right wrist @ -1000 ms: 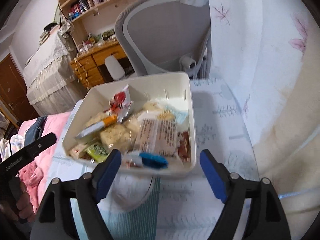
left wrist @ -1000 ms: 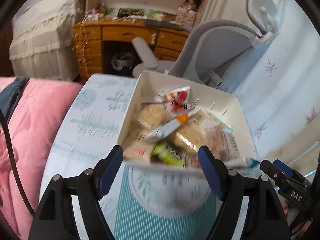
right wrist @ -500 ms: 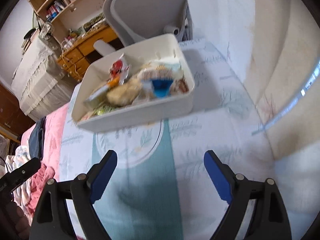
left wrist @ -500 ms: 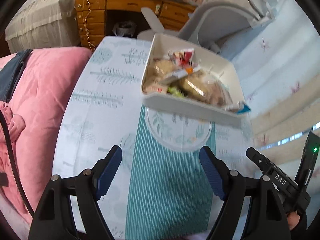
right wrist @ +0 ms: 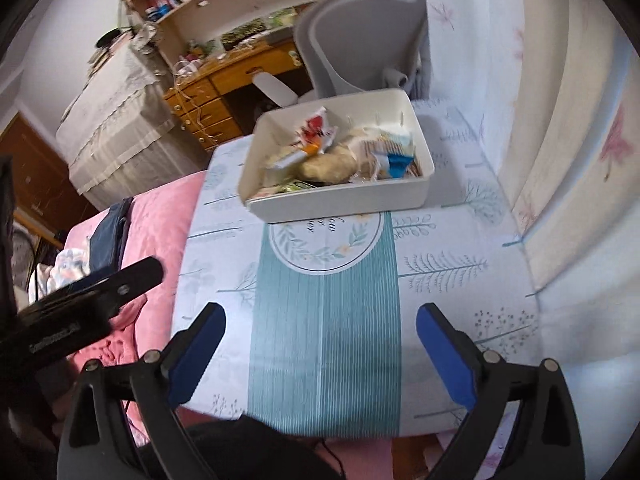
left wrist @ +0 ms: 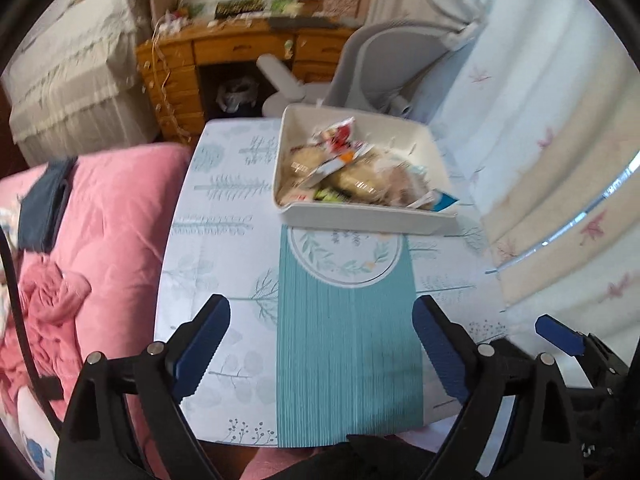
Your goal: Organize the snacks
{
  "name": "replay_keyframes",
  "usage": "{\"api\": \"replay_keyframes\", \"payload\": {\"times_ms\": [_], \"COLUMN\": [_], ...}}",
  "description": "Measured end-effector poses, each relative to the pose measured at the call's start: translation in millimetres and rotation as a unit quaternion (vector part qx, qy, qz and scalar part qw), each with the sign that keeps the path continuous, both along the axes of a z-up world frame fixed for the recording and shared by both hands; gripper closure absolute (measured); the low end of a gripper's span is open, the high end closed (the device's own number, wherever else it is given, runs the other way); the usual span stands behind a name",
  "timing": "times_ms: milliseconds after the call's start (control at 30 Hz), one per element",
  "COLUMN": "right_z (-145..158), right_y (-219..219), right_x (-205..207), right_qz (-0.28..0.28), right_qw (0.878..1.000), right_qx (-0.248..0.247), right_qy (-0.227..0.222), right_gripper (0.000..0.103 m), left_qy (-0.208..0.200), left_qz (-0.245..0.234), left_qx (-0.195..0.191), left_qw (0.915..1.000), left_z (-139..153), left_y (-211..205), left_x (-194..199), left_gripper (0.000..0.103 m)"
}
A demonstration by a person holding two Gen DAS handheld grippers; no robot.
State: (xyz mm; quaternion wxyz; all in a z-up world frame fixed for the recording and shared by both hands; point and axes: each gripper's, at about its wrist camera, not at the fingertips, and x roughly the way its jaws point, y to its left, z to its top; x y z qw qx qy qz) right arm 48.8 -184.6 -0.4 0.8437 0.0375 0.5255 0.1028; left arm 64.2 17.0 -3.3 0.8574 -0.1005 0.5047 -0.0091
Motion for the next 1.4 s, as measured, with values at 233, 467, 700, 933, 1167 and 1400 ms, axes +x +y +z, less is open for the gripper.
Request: {"api": "replay_keyframes", "payload": {"times_ms": [233, 467, 700, 933, 1167, 1400], "right_z": [22, 18, 19, 19, 19, 17], "right_y": [-1, -4, 0, 3, 4, 3], "right_x": [-34, -43, -43, -43, -42, -40], "right_qz": [-0.015, -0.027, -0.016, -0.009, -0.007, -0.010], "right_qw": [1.000, 0.999, 1.000, 1.000, 1.000, 1.000], "right_qx": [-0.014, -0.015, -0.016, -0.017, -0.020, -0.023], "right_qy": [-0.013, -0.009, -0.009, -0.010, -0.013, -0.009], "right_gripper": [0.000, 0.000, 0.000, 0.000, 0.000, 0.000], "left_qy": [-0.034, -0.051, -0.052, -0.058, -0.059, -0.050], "left_qz": [0.004, 0.014, 0.027, 0.037, 0.037, 0.049], "left_qx": [0.023, 0.028, 0.035, 0.035, 0.039, 0.035], "left_qw": [0.9992, 0.9982, 0.9977, 0.9970, 0.9968, 0.9970], "left_z": [21, 26, 25, 28, 27, 23], "left_y": [-13, -14, -12, -7, -10, -4], "left_x": [-25, -37, -40, -43, -42, -37], "left_gripper": [0.008, 0.001, 0.001, 0.001, 0.001, 0.001]}}
